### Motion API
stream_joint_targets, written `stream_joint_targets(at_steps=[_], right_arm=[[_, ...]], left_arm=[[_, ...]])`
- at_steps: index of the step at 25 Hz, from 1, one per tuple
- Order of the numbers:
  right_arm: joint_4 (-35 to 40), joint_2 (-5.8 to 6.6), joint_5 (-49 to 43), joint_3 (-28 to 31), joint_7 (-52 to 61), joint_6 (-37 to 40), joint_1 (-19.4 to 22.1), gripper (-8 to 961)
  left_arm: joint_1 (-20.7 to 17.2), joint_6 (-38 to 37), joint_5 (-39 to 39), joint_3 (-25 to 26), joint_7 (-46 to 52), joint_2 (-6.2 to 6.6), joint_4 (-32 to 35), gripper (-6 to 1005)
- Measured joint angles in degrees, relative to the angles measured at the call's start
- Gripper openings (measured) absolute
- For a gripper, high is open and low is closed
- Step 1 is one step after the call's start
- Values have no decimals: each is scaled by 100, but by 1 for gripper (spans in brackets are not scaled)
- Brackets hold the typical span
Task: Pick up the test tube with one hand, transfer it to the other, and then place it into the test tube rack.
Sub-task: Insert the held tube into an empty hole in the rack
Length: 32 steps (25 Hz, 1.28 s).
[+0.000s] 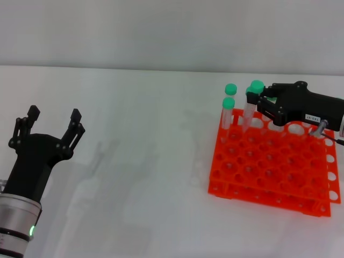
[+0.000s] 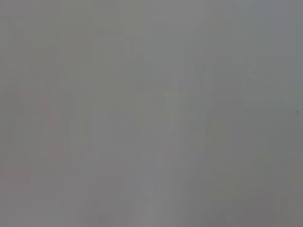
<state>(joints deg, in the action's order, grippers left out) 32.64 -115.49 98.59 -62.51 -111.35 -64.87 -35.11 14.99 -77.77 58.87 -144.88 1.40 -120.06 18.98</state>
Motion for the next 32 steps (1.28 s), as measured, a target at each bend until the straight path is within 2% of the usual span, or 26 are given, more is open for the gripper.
stream_joint_targets(at_steps=[26, 32], right_arm=[[-232, -17, 11, -590, -185, 273, -26, 325], [-195, 3, 23, -544, -25, 253, 79, 600]], left_arm=[[137, -1, 37, 4, 386, 11, -66, 881], [170, -1, 71, 4, 387, 17, -112, 882]])
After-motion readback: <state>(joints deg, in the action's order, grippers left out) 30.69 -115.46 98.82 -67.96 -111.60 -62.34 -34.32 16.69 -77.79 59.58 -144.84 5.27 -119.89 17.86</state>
